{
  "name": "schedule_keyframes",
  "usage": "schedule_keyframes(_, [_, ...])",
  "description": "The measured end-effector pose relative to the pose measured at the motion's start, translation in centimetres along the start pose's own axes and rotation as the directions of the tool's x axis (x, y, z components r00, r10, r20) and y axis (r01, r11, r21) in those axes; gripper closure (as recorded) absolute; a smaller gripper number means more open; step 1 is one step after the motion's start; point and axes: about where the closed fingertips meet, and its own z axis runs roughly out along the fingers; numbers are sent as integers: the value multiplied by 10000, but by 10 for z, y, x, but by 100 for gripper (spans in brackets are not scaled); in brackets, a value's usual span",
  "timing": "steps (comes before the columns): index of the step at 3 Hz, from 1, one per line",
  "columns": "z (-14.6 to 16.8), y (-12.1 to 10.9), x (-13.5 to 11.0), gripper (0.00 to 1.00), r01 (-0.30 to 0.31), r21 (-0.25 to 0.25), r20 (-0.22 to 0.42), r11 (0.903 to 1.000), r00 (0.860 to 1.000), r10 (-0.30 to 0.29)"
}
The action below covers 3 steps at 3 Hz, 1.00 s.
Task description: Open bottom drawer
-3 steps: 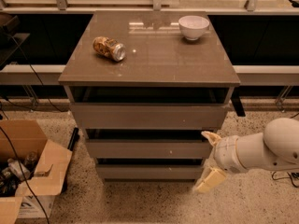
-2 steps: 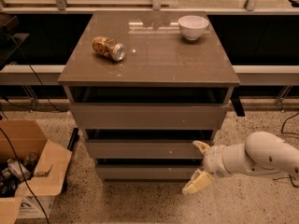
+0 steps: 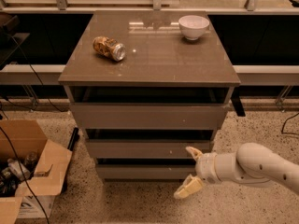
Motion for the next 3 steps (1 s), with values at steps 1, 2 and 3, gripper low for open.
schedule_keyframes(1, [57, -5, 45, 0, -142, -257, 626, 9996, 9979, 158])
schedule_keyframes(2, [98, -9, 81, 0, -485, -516, 953, 9975, 9940, 533])
schedule_keyframes(3, [144, -20, 113, 0, -908, -738, 1079, 9931, 9893, 985])
